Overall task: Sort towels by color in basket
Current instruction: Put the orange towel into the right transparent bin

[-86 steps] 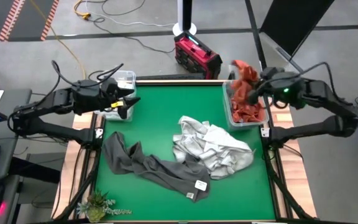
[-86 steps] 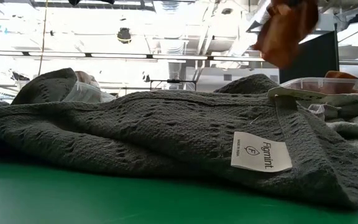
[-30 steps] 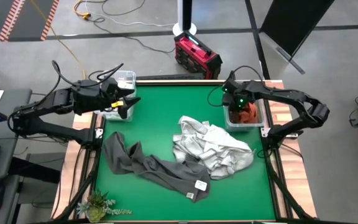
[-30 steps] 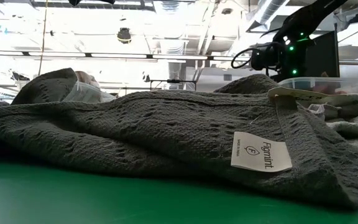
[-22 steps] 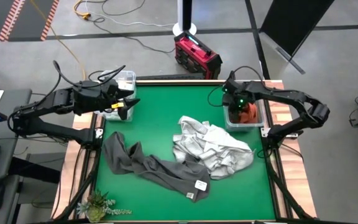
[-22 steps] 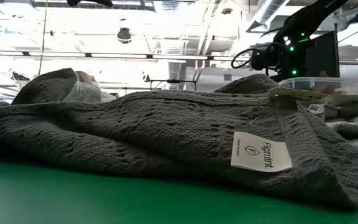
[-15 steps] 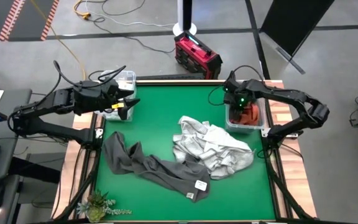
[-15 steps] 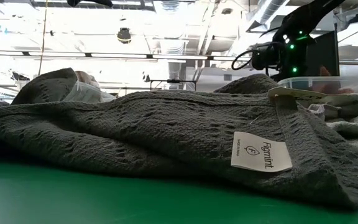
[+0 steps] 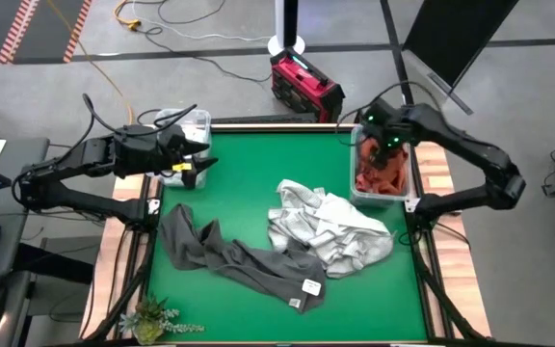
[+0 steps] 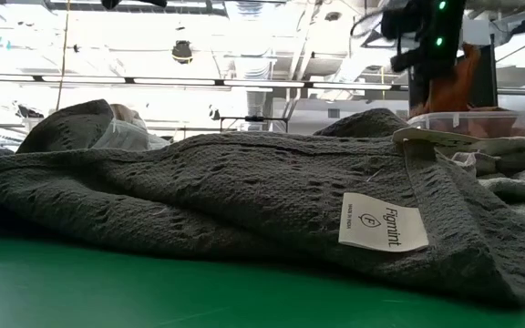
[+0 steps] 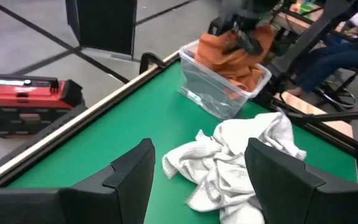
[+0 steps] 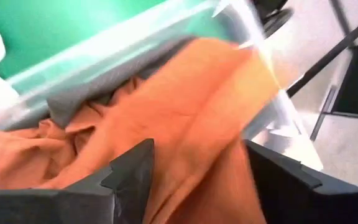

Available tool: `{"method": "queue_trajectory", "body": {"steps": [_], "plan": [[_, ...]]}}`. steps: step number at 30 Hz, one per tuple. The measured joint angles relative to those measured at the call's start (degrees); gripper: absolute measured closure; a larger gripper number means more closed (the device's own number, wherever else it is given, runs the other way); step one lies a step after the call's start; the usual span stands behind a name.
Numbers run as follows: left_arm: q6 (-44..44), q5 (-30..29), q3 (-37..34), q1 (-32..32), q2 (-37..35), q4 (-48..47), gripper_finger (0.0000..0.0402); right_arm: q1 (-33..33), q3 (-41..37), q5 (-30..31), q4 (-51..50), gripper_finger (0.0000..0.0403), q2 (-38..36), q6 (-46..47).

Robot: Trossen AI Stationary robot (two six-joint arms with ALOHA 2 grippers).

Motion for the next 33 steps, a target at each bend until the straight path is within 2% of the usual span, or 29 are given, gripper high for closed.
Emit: {"method": "queue_trajectory", "body": {"steps": [4, 7, 9, 13, 14, 17, 20, 24, 29, 33], "plan": [[-0.13, 1.03, 0.0, 0.0, 0.0, 0.01, 0.0162, 0.0, 1.51, -0.07, -0.35, 0.0126, -2.94, -0.84], [-0.88, 1.24, 0.0, 0.0, 0.0, 0.02, 0.0162, 0.01, 2.62, -0.22, -5.2, 0.0126, -3.93, 0.05], [-1.51, 2.25, 0.0, 0.01, 0.0, 0.01, 0.0162, 0.01, 4.44, -0.7, -7.98, 0.0126, -4.14, 4.56], [-1.81, 2.69, 0.0, 0.0, 0.0, 0.02, 0.0162, -0.71, 5.4, -6.58, -6.75, 0.0126, -4.07, 12.89], [-1.81, 2.81, 0.0, 0.0, 0.0, 0.02, 0.0162, -1.05, 5.38, -6.41, -5.73, 0.0126, -4.0, 13.68], [-1.87, 2.91, 0.0, 0.0, 0.0, 0.04, 0.0162, -1.05, 5.15, -0.69, -2.19, 0.0126, -4.3, 17.22], [-3.96, 3.31, 0.0, 0.0, 0.24, 2.01, 0.0162, 0.4, 4.89, 0.35, -0.35, 0.0126, -4.48, 16.49], [-1.99, 4.44, 0.04, -0.65, 5.44, 11.8, 0.0162, 0.81, 4.85, 0.8, 0.11, 0.0126, -4.55, 20.44], [3.35, 2.55, -0.07, -0.96, 18.06, 28.67, 0.0162, 0.57, 4.85, 0.99, -0.78, 0.0126, -4.59, 30.82], [10.98, 2.43, -0.02, -0.68, 28.29, 44.88, 0.0161, 0.62, 4.83, -3.04, -1.36, 0.0126, -5.2, 33.47]]}}
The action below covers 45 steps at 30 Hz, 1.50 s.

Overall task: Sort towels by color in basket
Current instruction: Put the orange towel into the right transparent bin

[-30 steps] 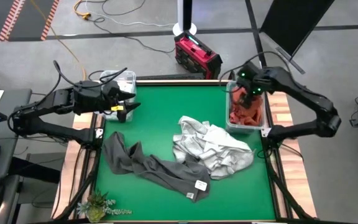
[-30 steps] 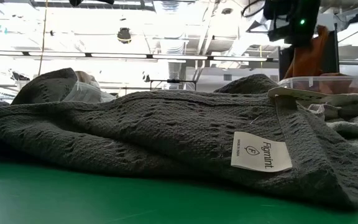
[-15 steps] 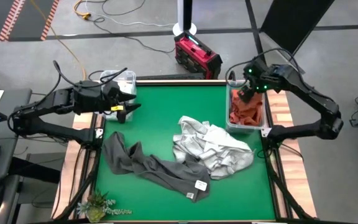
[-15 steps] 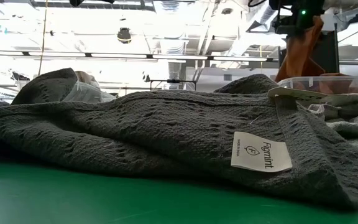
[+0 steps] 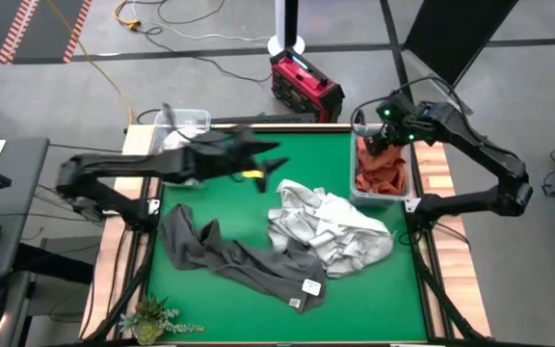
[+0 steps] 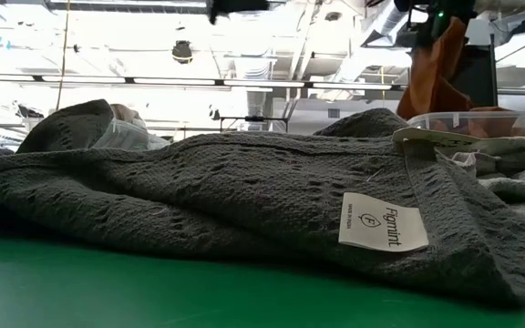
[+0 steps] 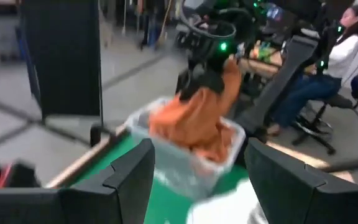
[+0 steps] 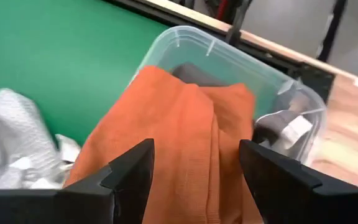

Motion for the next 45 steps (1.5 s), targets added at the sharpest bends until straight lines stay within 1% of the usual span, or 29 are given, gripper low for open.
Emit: {"method": "queue_trajectory", "body": {"steps": [2, 4, 6, 8, 11, 12, 14, 19, 22, 25, 29, 37, 39, 41, 43, 45], "plan": [[0.61, 0.11, 0.04, 0.34, 5.05, 7.91, 0.0162, 0.0, 0.0, -0.91, 0.12, 0.0126, -1.01, 0.99], [0.07, 1.86, 0.07, 0.92, 9.73, 15.66, 0.0162, 0.0, 0.0, -1.16, 0.15, 0.0127, -1.97, 1.43], [-0.19, 4.61, 1.68, 1.63, 13.54, 20.74, 0.0162, 0.0, 0.0, -1.18, 0.6, 0.0127, -3.3, 1.51], [-0.14, 7.38, 4.65, 2.25, 17.48, 22.81, 0.0162, 0.02, 0.0, -1.23, 1.12, 0.0127, -4.95, 2.5], [0.45, 10.75, 9.91, 2.8, 23.24, 23.01, 0.0161, 0.02, 0.0, -1.23, 3.31, 0.0127, -7.12, 5.12], [1.43, 11.08, 11.78, 2.78, 25.34, 23.3, 0.0162, 0.02, 0.0, -1.22, 4.17, 0.0127, -7.67, 5.93], [4.14, 11.28, 15.75, 2.79, 28.99, 23.41, 0.0162, 0.04, 0.0, -1.19, 5.37, 0.0127, -8.58, 7.3], [10.57, 11.28, 26.25, 2.8, 37.91, 23.99, 0.0162, 0.04, -0.81, -0.68, 4.86, 0.0127, -8.98, 9.8], [12.96, 11.28, 32.12, 2.8, 43.17, 23.55, 0.0162, 0.15, -1.77, -0.64, 4.69, 0.0127, -8.99, 11.7], [13.51, 11.26, 37.05, 2.84, 47.15, 23.4, 0.0162, 0.26, -2.22, -0.7, 4.83, 0.0127, -8.95, 12.37], [13.45, 11.25, 41.27, 2.98, 50.73, 23.41, 0.0162, 1.94, -2.23, -1.44, 4.93, 0.0127, -8.94, 12.67], [13.49, 10.08, 49.98, 3.41, 58.95, 23.88, 0.0163, 7.17, -2.23, -1.57, 5.18, 0.0127, -8.92, 16.52], [14.13, 9.28, 51.56, 3.41, 60.38, 23.78, 0.0178, 8.07, -2.23, -1.02, 4.67, 0.0127, -8.92, 17.81], [15.5, 8.07, 52.63, 3.35, 60.83, 23.09, 0.0213, 8.71, -2.23, -0.92, 4.71, 0.0127, -8.98, 18.85], [16.57, 7.83, 52.94, 3.33, 60.78, 22.26, 0.0266, 8.85, -2.21, -0.92, 4.89, 0.0127, -9.09, 19.09], [16.58, 7.86, 53.02, 3.35, 60.78, 21.03, 0.0329, 8.76, -2.21, -0.62, 5.06, 0.0127, -9.13, 18.96]]}}
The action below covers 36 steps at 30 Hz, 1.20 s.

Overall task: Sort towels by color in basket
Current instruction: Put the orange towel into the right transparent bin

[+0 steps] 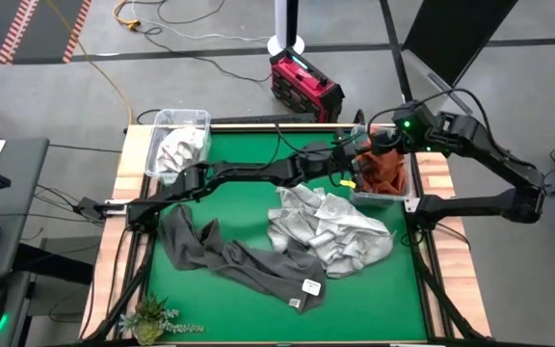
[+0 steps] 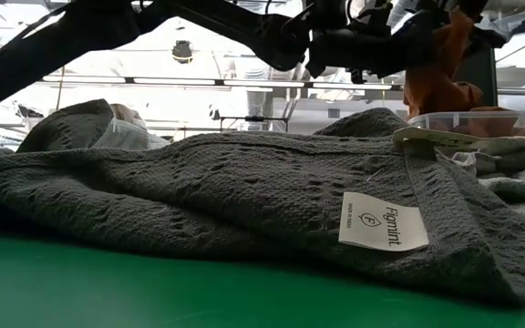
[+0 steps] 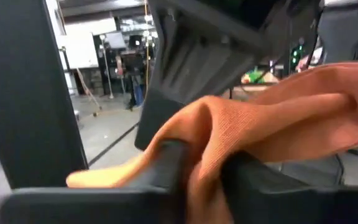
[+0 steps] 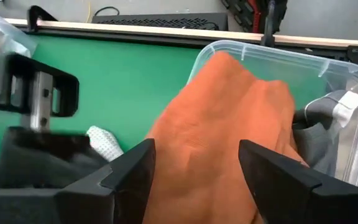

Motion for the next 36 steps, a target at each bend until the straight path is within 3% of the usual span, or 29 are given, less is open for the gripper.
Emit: {"method": "queue_trajectory", "body": {"steps": [3, 8, 11, 16, 28, 32, 36], "plan": [[-2.73, 0.66, 0.0, 0.49, 0.14, -3.22, 0.0388, -0.14, 0.05, 3.01, 1.54, 0.0127, -0.82, -1.2], [-9.82, 0.7, 0.0, 1.5, 0.15, -9.45, 0.0389, -0.02, 3.95, 7.69, 2.09, 0.0127, -2.31, -10.92], [-10.89, 2.12, -0.02, 1.7, 0.0, -11.69, 0.0381, -0.02, 6.41, 4.64, -0.03, 0.0127, -2.2, -16.63], [-11.85, 4.04, -0.04, 1.7, -0.33, -11.4, 0.0326, 0.85, 7.43, -2.79, -6.33, 0.0127, -2.09, -21.19], [-19.94, 8.01, -0.11, 1.51, -5.27, -21.49, 0.0129, 3.71, 7.37, -2.82, -11.41, 0.0127, -0.25, -21.63], [-19.83, 11.51, -0.08, 2.13, -8.48, -29.22, 0.0091, 3.36, 7.37, -2.83, -11.37, 0.0127, -0.74, -23.49], [-16.64, 12.9, -0.13, 2.16, -12.64, -36.95, 0.0077, 2.9, 7.37, -2.84, -11.58, 0.0127, -0.93, -28.37]]}}
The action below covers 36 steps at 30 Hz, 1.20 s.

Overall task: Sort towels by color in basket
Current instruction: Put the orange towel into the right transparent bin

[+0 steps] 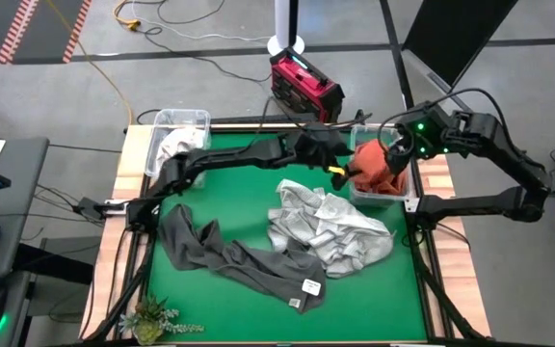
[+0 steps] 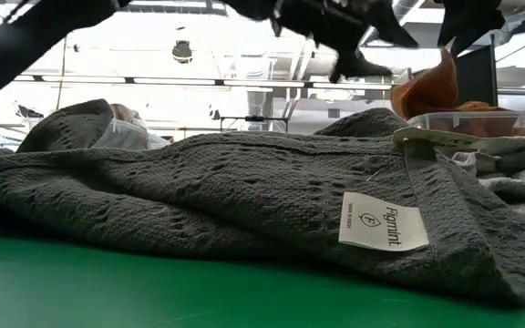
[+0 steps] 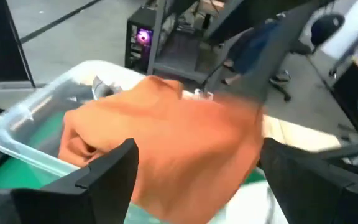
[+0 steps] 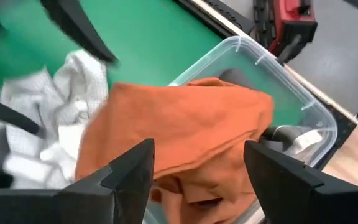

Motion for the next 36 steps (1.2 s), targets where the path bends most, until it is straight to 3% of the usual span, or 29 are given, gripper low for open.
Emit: {"method": "queue_trajectory", "body": {"steps": [4, 10, 14, 19, 28, 34, 36], "plan": [[3.38, -2.24, 0.07, 0.2, -4.61, -6.27, 0.0077, 0.16, 0.0, -2.69, -1.67, 0.0127, -0.02, -5.15], [10.01, -13.89, 0.02, 0.38, -10.82, -17.37, 0.0077, 0.49, 0.0, -4.93, -2.31, 0.0127, 0.09, -9.23], [13.12, -17.43, -0.03, 0.39, -14.04, -20.83, 0.0077, 3.68, -1.98, -5.86, 2.72, 0.0127, 2.83, -11.28], [14.45, -19.05, -2.63, 0.95, -18.11, -19.71, 0.0077, 3.45, -9.62, -6.28, 11.95, 0.0127, 6.15, -15.01], [16.56, -20.15, -10.85, 1.09, -30.98, -19.37, 0.0077, -6.77, -28.63, -6.26, 22.15, 0.0127, 6.78, -23.06], [16.41, -21.0, -14.36, 0.7, -39.67, -21.0, 0.0077, -12.27, -36.8, 5.17, 29.77, 0.0131, 9.41, -30.36], [14.96, -21.07, -14.69, 0.72, -41.52, -21.76, 0.0077, -13.52, -37.76, 5.84, 31.41, 0.0137, 10.77, -32.75]]}}
